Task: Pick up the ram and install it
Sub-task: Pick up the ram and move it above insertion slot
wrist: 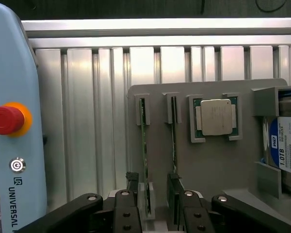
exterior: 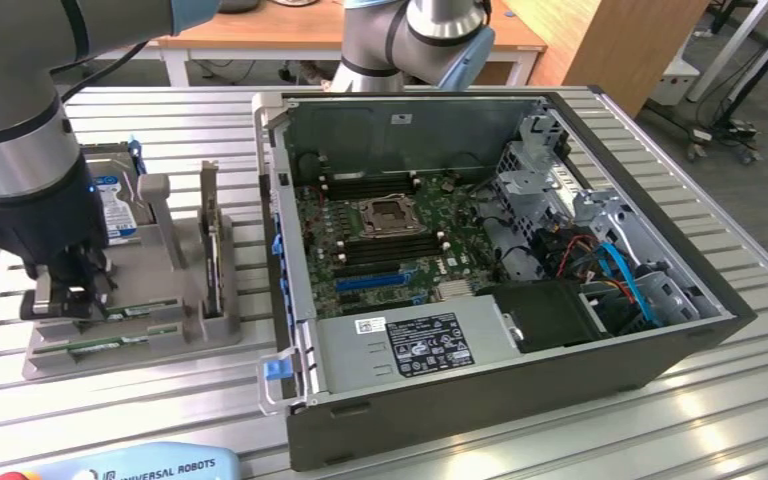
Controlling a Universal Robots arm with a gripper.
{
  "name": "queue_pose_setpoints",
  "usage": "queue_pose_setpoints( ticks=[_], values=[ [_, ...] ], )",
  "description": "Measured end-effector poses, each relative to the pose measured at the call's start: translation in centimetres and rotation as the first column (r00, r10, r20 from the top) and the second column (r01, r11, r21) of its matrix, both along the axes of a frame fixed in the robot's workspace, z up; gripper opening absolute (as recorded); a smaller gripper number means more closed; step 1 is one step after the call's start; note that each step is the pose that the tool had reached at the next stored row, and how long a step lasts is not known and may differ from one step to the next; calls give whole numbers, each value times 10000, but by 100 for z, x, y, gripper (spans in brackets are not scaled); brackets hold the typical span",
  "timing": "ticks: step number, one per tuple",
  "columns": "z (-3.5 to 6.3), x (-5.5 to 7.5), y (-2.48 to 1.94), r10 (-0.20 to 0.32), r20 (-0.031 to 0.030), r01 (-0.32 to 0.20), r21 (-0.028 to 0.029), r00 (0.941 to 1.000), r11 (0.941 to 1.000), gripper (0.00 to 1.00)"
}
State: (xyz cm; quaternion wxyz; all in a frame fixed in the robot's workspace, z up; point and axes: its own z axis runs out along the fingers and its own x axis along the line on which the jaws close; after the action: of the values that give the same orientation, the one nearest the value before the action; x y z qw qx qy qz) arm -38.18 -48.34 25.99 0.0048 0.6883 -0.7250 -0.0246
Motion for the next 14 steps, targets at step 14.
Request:
queue_pose_setpoints(
  ticks=[14],
  values=[
    [-117,0,0,0,0,0,0,10000,10000,37]
  ],
)
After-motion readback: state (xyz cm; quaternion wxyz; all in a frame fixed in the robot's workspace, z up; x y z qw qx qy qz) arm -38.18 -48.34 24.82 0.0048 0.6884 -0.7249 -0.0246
